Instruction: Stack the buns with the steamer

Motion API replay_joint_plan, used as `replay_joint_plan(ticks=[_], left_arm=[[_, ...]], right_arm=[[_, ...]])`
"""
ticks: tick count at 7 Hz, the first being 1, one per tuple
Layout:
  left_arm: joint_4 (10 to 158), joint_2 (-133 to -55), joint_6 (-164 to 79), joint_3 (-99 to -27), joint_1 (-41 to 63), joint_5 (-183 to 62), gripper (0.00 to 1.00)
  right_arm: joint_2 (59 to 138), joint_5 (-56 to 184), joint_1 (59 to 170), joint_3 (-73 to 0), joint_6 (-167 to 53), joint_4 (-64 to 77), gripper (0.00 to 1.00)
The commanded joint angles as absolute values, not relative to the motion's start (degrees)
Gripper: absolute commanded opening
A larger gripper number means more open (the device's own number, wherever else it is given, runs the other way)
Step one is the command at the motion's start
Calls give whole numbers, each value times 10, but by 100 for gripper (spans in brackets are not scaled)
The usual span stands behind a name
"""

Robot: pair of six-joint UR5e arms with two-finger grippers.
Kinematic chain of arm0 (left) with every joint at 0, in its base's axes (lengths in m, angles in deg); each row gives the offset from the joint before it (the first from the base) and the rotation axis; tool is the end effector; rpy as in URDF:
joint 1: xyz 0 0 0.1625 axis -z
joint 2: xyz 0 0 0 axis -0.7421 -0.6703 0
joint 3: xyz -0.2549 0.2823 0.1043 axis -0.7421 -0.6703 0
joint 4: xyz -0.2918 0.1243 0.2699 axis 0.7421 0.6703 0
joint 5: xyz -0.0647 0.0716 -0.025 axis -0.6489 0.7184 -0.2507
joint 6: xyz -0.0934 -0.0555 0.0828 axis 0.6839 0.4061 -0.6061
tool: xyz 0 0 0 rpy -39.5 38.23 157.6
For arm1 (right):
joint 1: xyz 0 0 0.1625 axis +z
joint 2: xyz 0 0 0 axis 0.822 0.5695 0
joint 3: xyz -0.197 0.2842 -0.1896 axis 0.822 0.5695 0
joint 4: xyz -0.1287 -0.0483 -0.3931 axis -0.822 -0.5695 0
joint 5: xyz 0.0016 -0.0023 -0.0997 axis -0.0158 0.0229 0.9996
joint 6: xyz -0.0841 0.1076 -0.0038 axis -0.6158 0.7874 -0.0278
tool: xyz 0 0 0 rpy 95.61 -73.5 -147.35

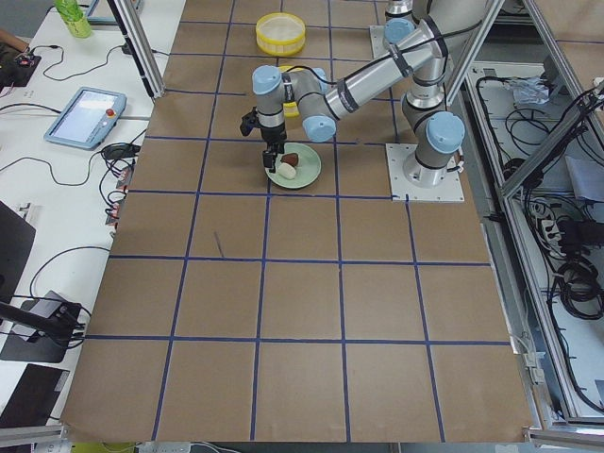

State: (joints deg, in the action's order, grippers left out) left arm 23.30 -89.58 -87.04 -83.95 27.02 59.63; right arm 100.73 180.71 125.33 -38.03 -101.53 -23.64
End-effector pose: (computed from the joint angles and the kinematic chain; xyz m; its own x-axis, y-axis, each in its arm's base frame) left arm 0.0238 -0.5239 0.1688 -0.9596 0.2603 -0.1067 0.2492 0.9625 0.1073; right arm -0.0793 -0.5813 0.2422 -0.9892 -0.1451 0.0186 -0.1421 0.9833 0.1136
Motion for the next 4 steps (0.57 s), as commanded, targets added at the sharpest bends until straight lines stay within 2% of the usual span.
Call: replay_joint_plan(ticks=[1,2,3,4], left_arm=[[235,-921,-830,-842,267,594,98],[236,-922,-822,-843,267,595,89],[236,-921,-789,-845,267,596,66],[236,-917,-772,-852,269,595,46]], right_arm=[[971,1804,1250,-471,-1020,-366,87],[971,1800,1246,-480,-1020,-369,78],[970,1786,1221,-482,-1020,-368,74],[970,1772,1209,-483,-1021,-368,48]])
